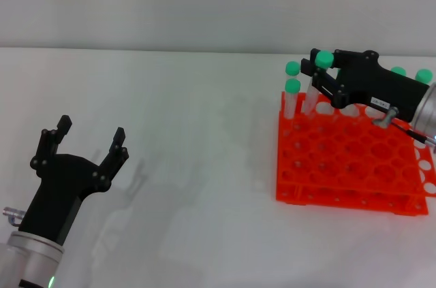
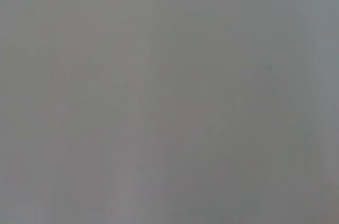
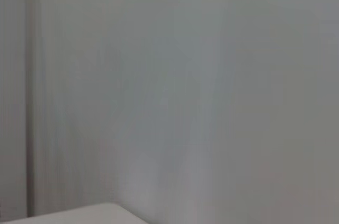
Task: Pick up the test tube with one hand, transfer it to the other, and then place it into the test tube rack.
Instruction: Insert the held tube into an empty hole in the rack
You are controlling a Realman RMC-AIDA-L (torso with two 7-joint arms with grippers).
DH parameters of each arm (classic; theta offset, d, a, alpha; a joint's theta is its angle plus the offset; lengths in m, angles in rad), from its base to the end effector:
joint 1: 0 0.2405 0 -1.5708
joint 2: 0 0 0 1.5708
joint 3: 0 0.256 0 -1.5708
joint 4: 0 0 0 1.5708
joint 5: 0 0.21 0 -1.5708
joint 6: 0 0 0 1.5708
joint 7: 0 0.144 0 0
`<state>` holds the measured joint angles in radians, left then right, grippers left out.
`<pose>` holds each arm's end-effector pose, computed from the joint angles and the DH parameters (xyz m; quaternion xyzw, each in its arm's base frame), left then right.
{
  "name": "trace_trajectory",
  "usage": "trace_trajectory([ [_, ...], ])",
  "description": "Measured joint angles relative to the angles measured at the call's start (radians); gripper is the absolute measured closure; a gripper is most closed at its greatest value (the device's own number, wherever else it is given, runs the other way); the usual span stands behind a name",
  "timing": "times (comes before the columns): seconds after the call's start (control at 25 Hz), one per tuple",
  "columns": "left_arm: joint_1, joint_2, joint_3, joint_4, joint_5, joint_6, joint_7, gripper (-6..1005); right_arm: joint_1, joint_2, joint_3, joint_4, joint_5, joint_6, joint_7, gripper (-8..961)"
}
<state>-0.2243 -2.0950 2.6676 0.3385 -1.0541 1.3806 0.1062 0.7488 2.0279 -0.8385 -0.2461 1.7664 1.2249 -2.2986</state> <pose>-0.3109 0.2509 -0.0509 -0.7124 -0.1687 -0.3137 0.6046 0.2109 0.4072 -0.0160 -0.8839 0.1064 0.3369 0.3063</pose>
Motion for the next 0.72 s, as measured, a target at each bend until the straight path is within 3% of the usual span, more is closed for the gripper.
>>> trace_trajectory([
  [0.72,0.000,0.001,0.000,-0.004,-0.001,-0.005,0.000,105,0.019,0.000,-0.002,0.027,0.012,-0.068,-0.022,743],
])
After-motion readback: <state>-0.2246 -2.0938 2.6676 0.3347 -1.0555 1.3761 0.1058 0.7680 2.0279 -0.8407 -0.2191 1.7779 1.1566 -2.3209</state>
